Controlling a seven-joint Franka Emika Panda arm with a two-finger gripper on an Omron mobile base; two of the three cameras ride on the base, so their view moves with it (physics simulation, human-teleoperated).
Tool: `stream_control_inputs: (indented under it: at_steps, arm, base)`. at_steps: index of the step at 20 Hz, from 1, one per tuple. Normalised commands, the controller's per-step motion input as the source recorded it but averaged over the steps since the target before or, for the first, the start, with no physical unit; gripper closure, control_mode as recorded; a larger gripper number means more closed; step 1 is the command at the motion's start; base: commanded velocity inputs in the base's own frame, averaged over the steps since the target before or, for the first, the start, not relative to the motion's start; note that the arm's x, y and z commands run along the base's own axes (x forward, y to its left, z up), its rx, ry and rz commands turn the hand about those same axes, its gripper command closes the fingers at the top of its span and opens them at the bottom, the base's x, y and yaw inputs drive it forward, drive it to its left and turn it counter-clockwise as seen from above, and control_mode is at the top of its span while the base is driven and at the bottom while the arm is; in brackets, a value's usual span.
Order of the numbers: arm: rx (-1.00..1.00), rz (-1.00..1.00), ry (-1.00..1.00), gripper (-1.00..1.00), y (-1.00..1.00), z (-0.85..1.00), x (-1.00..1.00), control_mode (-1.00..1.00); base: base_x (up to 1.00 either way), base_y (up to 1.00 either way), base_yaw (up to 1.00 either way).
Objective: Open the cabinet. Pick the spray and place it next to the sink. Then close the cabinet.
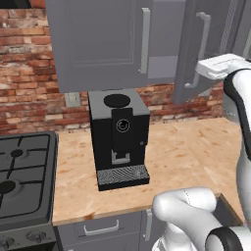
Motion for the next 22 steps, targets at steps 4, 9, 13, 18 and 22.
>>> stream_control_inputs:
  at_steps: [4, 9, 13, 18, 22]
  arm:
    - [-0.02, -0.45, -0.05, -1.0, 0.49, 0.04, 0.57, -1.0]
    - [-0.01, -0.39, -0.01, -1.0, 0.38, 0.06, 0.72, -1.0]
    - [0.0, -0.3, 0.0, -1.0, 0.24, 0.07, 0.69, -1.0]
    - [0.0, -0.18, 0.0, -1.0, 0.03, 0.06, 0.56, -1.0]
    - [0.0, -0.05, 0.06, -1.0, 0.0, 0.06, 0.41, -1.0]
  base:
    - [0.0, 0.0, 0.0]
    - [0.0, 0.0, 0.0]
    - [0.0, 0.0, 0.0]
    - [0.0, 0.0, 0.0]
    - [0.0, 0.0, 0.0]
